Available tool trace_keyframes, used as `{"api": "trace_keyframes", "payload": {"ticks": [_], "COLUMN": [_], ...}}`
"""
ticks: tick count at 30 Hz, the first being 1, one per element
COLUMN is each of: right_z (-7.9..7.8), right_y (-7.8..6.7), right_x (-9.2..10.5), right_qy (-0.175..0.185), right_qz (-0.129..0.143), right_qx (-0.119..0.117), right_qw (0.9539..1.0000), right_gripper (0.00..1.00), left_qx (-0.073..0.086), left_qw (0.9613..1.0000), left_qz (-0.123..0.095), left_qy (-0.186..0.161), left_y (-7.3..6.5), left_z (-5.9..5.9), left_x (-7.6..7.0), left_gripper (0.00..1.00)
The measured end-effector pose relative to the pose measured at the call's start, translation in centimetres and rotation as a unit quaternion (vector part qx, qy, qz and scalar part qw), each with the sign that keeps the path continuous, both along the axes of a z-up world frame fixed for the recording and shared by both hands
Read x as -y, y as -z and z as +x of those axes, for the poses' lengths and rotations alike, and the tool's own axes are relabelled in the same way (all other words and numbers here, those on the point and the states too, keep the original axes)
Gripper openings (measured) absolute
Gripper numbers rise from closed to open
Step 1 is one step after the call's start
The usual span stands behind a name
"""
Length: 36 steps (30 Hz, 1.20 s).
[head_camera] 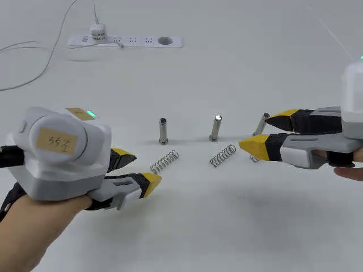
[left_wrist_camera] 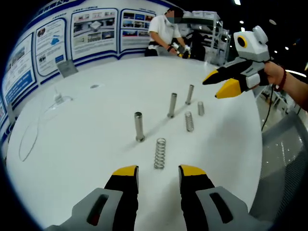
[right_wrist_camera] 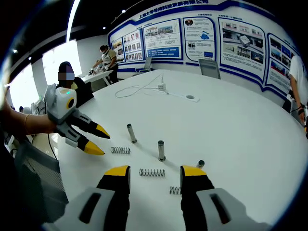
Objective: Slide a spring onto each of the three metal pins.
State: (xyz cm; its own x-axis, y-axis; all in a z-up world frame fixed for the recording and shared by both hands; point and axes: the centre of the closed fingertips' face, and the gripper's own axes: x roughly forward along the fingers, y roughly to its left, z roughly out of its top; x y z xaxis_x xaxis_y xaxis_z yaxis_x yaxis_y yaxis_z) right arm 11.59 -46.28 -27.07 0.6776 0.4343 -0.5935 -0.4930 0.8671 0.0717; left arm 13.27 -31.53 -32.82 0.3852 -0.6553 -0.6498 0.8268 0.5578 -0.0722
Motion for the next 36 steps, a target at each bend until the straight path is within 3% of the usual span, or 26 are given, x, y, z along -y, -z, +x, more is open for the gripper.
{"api": "trace_keyframes", "payload": {"ticks": [13, 25, 36], "right_z": [-0.6, -0.8, -1.2], "right_y": [0.8, 0.6, 0.9], "right_x": [-1.7, -1.8, -2.0], "right_qy": [-0.009, -0.003, 0.003], "right_qz": [0.002, 0.007, 0.012], "right_qx": [-0.010, -0.014, -0.022], "right_qw": [0.9999, 0.9999, 0.9997], "right_gripper": [0.42, 0.42, 0.41], "left_qx": [-0.010, -0.008, 0.014], "left_qw": [0.9996, 0.9995, 0.9976], "left_qz": [0.022, 0.021, 0.053], "left_qy": [0.016, 0.021, 0.041], "left_y": [2.1, 1.9, 2.2], "left_z": [0.3, 0.4, 0.7], "left_x": [0.8, 1.5, 1.1], "left_gripper": [0.27, 0.21, 0.11]}}
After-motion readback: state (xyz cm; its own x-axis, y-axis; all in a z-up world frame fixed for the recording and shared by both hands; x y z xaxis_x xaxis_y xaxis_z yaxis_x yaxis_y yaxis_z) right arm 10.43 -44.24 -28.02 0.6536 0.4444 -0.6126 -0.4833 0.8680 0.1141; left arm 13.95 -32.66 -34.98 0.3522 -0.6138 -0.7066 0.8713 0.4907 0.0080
